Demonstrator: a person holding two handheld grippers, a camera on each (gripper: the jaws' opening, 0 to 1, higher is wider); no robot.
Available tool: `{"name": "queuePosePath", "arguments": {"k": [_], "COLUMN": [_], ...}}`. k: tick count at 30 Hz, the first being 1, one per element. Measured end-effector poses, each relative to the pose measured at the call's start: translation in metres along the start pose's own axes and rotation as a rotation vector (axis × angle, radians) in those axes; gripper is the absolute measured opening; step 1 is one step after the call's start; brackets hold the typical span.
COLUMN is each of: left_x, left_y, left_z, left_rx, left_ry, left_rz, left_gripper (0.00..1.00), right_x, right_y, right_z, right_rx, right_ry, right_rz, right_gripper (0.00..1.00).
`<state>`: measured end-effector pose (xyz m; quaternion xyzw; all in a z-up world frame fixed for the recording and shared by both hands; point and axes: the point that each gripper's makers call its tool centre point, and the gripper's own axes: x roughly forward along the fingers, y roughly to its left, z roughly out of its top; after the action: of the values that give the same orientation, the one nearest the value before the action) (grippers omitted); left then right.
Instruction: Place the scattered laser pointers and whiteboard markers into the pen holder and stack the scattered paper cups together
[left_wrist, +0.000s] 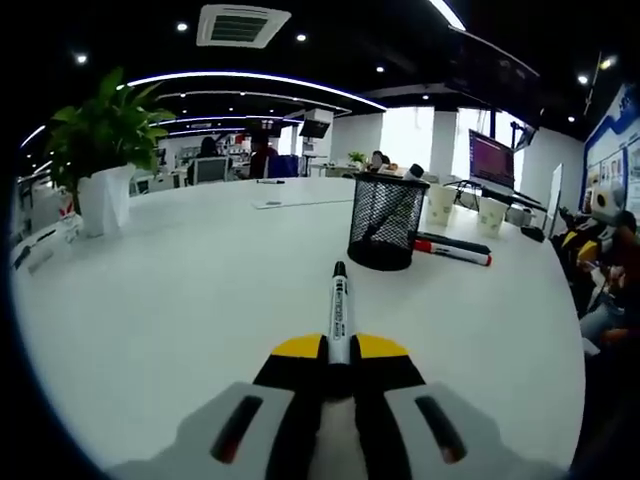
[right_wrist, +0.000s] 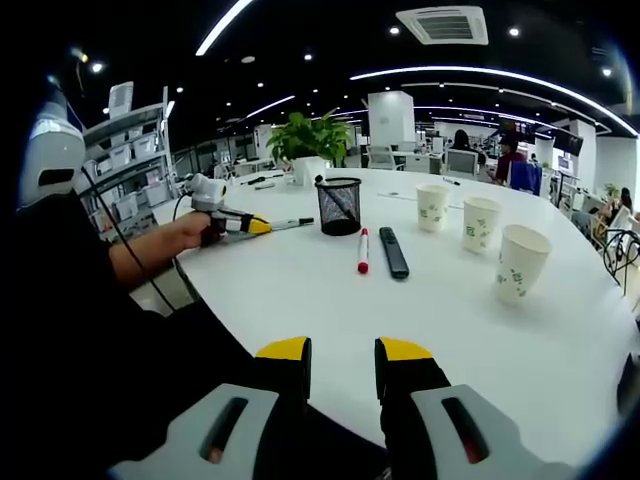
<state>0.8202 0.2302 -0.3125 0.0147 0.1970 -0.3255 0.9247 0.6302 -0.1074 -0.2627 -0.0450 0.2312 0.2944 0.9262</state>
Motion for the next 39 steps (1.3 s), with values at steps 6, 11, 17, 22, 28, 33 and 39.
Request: {"name": "queuePosePath", "arguments": {"k": [6,11,17,22,28,33,39], "left_x": [-0.001,-0.002,-0.004,-0.007,-0.011,-0.013,-0.015], "left_y": [0.0,-0.003,-0.004,-0.008,-0.008,-0.009,-0.012], "left_z": [0.001,0.001,0.001,0.003,0.006,0.009,0.012], "left_rx": [-0.027,-0.028,-0.044,-0.052,-0.046,-0.038,-0.023], "left_ry": [-0.004,0.001,0.0,-0.009,-0.015,-0.022,-0.019], "left_rz": [-0.018,-0.023,-0.029,-0.042,-0.04,-0.042,-0.048], "left_gripper": [0.12,0.12,0.12,0.12,0.12,0.12,0.12], "right_x": [0.0,-0.002,-0.003,-0.001,0.0,0.001,0.001], "right_y": [0.0,-0.001,-0.001,0.002,0.003,0.003,0.003], "right_z": [-0.001,0.0,0.003,0.006,0.013,0.014,0.015], "right_rx": [0.001,0.0,-0.007,-0.016,-0.031,-0.036,-0.037], "right_ry": [0.001,-0.002,-0.005,-0.003,-0.004,0.0,0.002], "right_rz": [0.002,-0.002,-0.003,0.005,0.009,0.01,0.013], "right_gripper": [0.28,0.28,0.28,0.28,0.28,0.28,0.28]}}
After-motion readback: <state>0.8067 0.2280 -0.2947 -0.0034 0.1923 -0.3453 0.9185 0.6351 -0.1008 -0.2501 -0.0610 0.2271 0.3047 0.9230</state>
